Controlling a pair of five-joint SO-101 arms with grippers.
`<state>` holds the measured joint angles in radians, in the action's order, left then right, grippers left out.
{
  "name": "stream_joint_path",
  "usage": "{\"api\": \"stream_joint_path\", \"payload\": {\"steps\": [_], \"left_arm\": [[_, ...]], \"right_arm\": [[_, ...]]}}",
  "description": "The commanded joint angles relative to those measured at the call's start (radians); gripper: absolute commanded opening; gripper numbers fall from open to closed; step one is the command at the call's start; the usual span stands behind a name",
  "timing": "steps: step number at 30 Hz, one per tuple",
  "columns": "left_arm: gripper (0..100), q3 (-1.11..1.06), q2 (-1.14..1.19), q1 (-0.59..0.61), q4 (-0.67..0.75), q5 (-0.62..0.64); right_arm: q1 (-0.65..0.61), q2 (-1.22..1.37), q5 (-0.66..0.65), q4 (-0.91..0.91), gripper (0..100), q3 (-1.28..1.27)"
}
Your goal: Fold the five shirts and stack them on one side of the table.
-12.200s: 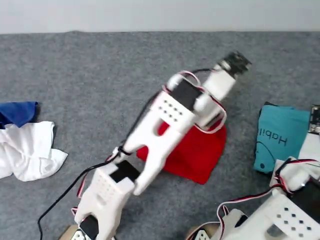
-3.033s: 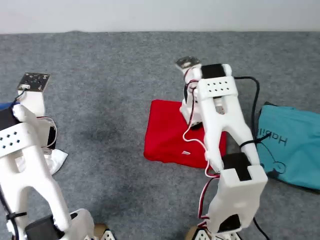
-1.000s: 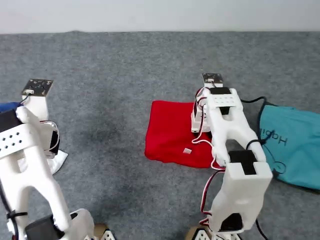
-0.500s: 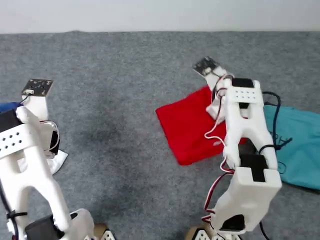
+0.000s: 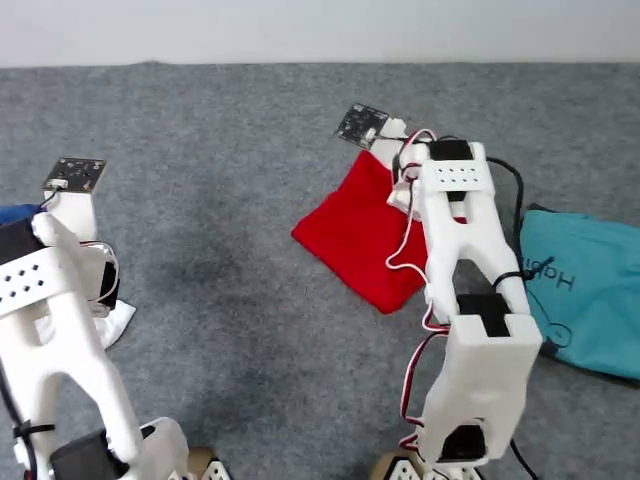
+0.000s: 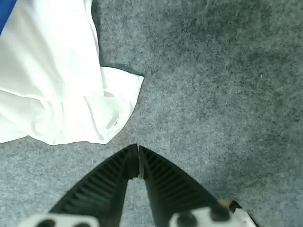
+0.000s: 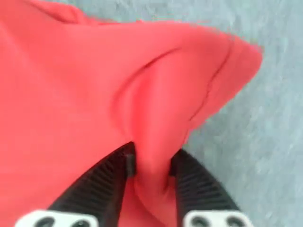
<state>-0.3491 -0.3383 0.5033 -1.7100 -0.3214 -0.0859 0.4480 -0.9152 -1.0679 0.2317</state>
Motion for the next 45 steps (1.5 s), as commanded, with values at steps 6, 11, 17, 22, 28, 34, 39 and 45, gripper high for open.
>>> {"api": "stream_joint_path", "payload": {"steps": [6, 11, 17, 22, 28, 34, 39, 45], "left_arm": [[0, 0.004, -0.035, 0.005, -0.006, -0.006], [0, 0.004, -0.032, 0.003, -0.006, -0.006], [0, 0.004, -0.031, 0.003, -0.006, -0.006], [0, 0.004, -0.031, 0.002, -0.006, -0.006], [0, 0.004, -0.031, 0.002, -0.006, -0.006], [0, 0.004, -0.031, 0.002, -0.006, -0.006], [0, 0.004, -0.031, 0.002, -0.006, -0.006], [0, 0.004, -0.031, 0.005, -0.006, -0.006]], "right_arm": [[0.035, -0.186, 0.520, -0.085, 23.6, 0.103], [0.002, -0.232, 0.865, -0.174, 23.6, 0.103], [-0.051, -0.231, 1.267, -0.320, 23.7, 0.101], [-0.097, -0.229, 1.488, -0.384, 32.5, 0.097], [-0.107, -0.147, 1.637, -0.364, 49.4, 0.098], [-0.102, 0.018, 1.688, -0.246, 49.3, 0.098], [-0.107, 0.165, 1.717, -0.114, 49.3, 0.101], [-0.102, 0.286, 1.740, -0.025, 46.6, 0.103]]}}
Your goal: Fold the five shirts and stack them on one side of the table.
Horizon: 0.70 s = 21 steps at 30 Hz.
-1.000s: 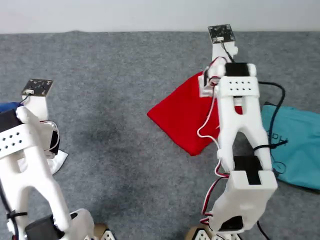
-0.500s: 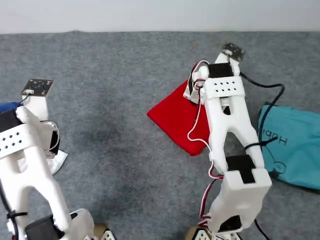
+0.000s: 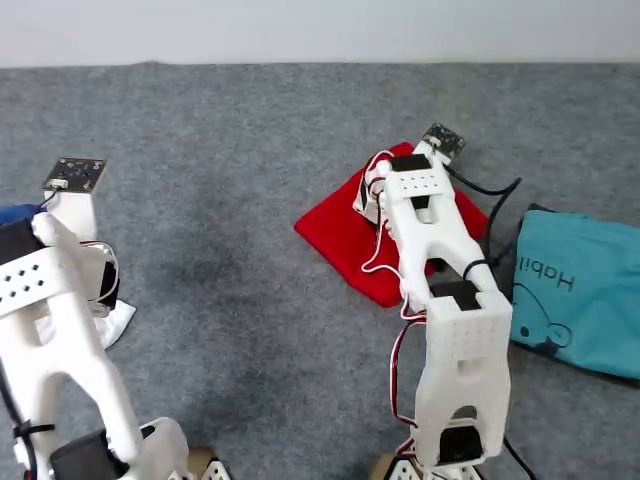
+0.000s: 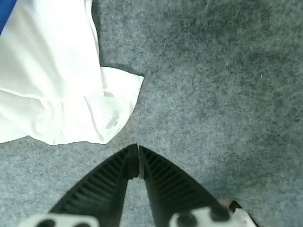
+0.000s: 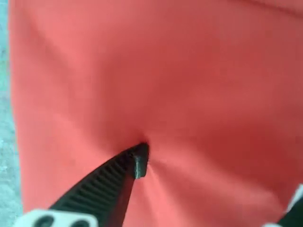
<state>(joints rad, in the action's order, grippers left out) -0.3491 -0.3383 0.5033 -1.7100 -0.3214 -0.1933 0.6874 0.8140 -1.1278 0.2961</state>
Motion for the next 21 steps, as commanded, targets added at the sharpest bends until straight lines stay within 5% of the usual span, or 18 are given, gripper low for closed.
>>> {"api": "stream_joint_path", "payload": {"steps": [1, 7, 21], "left_arm": [[0, 0.004, -0.031, 0.005, -0.006, -0.006], [0, 0.004, -0.029, 0.005, 0.017, -0.006], [0, 0.004, -0.029, 0.003, 0.017, -0.006]], "right_arm": [[0.005, 0.054, 0.012, 0.031, 42.9, 0.038], [0.035, 0.045, -0.005, 0.013, 2.0, 0.038], [0.073, -0.236, -0.341, -0.297, 0.9, 0.038]]}}
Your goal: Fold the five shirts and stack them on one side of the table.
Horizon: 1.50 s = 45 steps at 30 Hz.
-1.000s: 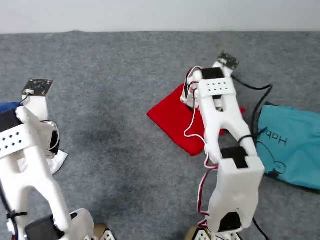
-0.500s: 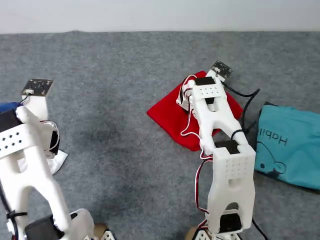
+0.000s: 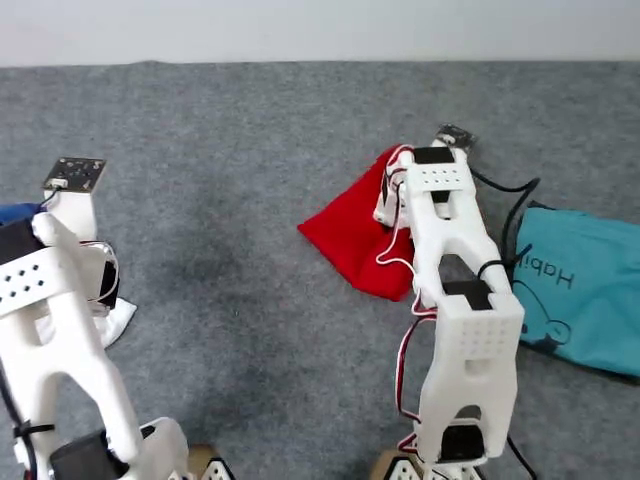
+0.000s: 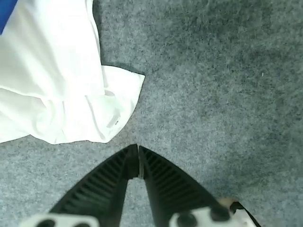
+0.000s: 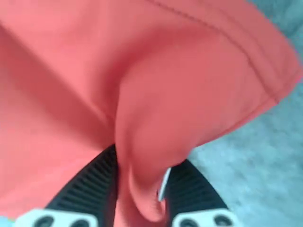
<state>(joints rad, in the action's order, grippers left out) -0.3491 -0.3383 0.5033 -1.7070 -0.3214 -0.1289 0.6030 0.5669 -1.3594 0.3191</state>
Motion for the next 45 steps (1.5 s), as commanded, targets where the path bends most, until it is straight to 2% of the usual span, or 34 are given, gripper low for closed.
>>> {"api": "stream_joint_path", "payload": {"steps": [1, 5, 10, 18, 27, 41, 45], "left_arm": [[0, 0.004, -0.029, 0.002, 0.014, -0.006], [0, 0.004, -0.029, 0.002, 0.014, -0.006], [0, 0.004, -0.029, 0.003, 0.014, -0.006], [0, 0.004, -0.029, 0.002, 0.012, -0.006], [0, 0.004, -0.032, 0.002, 0.012, -0.005], [0, 0.004, -0.032, 0.000, 0.012, -0.005], [0, 0.004, -0.034, 0.000, 0.009, -0.005]], "right_arm": [[0.008, -0.191, -0.133, -0.090, 0.9, 0.015], [0.041, -0.338, -0.302, -0.180, 0.9, 0.015], [0.157, -0.476, -0.647, -0.298, 0.9, 0.015], [0.372, -0.585, -0.885, -0.375, 0.9, 0.015], [0.532, -0.596, -0.984, -0.381, 0.9, 0.015], [0.573, -0.708, -1.028, -0.380, 0.9, 0.015], [0.630, -0.700, -1.049, -0.363, 0.9, 0.015]]}}
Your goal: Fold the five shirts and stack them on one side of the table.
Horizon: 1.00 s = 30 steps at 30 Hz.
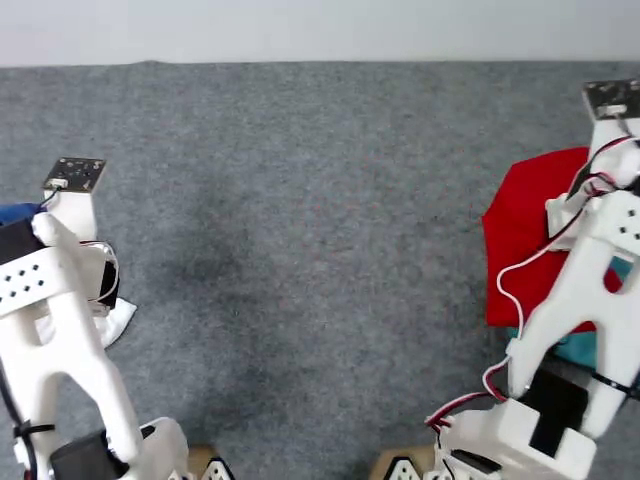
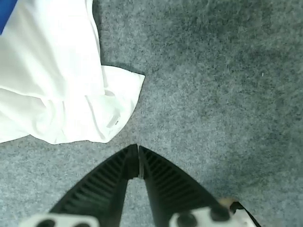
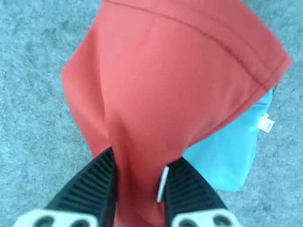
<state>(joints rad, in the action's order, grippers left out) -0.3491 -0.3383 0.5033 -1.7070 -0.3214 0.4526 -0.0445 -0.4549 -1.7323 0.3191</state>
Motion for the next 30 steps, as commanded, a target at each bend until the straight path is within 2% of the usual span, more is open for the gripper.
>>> {"api": "stream_joint_path", "payload": {"steps": [1, 13, 16, 20, 22, 27, 30], "left_arm": [[0, 0.004, -0.034, 0.000, 0.009, -0.005], [0, 0.002, -0.031, 0.000, 0.011, -0.005], [0, 0.002, -0.031, 0.000, 0.009, -0.005], [0, 0.002, -0.031, 0.000, 0.008, -0.005], [0, 0.002, -0.031, 0.000, 0.008, -0.005], [0, 0.002, -0.031, 0.000, 0.009, -0.005], [0, 0.002, -0.031, 0.000, 0.009, -0.005]], "right_arm": [[0.065, -0.047, -0.043, 0.016, 0.9, 0.015], [0.174, 0.182, -0.107, 0.171, 2.0, 0.015], [0.197, 0.228, -0.138, 0.177, 11.5, 0.015], [0.223, 0.208, -0.043, 0.177, 30.3, 0.015], [0.220, 0.160, -0.034, 0.176, 35.1, 0.015], [0.174, 0.041, -0.029, 0.090, 35.1, 0.015], [0.131, -0.001, -0.029, 0.019, 26.6, 0.015]]}}
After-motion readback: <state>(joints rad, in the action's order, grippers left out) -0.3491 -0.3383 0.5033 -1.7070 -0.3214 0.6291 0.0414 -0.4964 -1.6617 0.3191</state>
